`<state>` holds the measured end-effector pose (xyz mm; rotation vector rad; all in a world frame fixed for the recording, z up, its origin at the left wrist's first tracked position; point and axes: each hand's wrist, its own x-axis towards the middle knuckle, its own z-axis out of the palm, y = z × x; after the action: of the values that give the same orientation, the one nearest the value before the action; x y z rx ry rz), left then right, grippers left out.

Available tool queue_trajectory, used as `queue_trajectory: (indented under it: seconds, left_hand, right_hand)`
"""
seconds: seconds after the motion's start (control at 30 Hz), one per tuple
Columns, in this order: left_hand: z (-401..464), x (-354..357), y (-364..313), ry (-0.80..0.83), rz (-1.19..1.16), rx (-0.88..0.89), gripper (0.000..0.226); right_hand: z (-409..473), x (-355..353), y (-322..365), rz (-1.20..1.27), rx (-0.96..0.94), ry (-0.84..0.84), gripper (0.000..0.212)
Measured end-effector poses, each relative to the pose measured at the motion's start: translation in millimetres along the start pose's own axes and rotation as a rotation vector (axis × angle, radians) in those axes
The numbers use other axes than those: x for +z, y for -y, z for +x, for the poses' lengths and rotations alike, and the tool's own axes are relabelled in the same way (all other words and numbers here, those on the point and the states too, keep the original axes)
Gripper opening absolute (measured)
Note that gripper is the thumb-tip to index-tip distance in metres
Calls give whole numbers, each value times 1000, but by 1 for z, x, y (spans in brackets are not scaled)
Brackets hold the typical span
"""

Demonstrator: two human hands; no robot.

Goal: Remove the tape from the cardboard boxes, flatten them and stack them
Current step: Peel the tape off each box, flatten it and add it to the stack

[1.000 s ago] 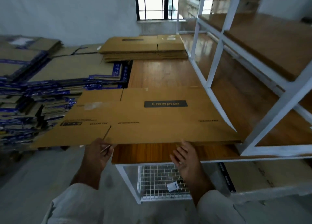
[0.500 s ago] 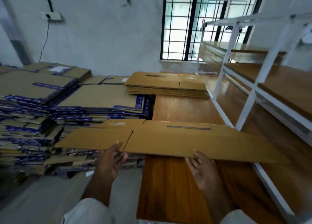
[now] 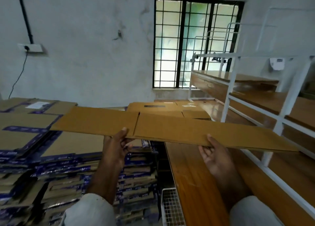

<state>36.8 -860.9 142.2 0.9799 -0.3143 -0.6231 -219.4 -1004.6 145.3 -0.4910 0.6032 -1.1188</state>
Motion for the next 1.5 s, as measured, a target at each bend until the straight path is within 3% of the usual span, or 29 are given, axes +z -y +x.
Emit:
queue_trajectory:
  seconds: [0.13, 0.4, 0.7, 0.9, 1.03, 1.17, 1.33, 1.4, 1.5]
  left_hand:
    - [48, 0, -21, 43, 4, 47, 43]
    - [179, 6, -15, 75, 13, 2, 44]
    - [416, 64, 14, 45, -30, 26, 50]
    - [560, 116, 53, 74, -96, -70, 35]
    - [620, 135, 95, 162, -116, -167, 7]
    - [654, 139, 161, 124, 85, -335, 21]
    - [667, 128, 266, -116, 238, -592, 33]
    - [665, 124, 288, -153, 283, -642, 28]
    - [667, 120, 298, -139, 397, -603, 21]
  right_hand:
    - [26, 38, -15, 14, -61, 17, 52]
    - [133, 98, -42, -4, -103, -15, 47]
    - [390, 187, -66, -23, -45, 32, 55]
    - [550, 226, -53, -67, 4, 66, 28]
    - [635, 215, -52, -85, 29, 42, 17]
    - [700, 169, -71, -178, 80, -102, 20]
    - [762, 86, -117, -281, 264, -417, 17]
    - [771, 68, -129, -302, 314, -458, 9]
    - [782, 56, -140, -339, 246, -424, 27]
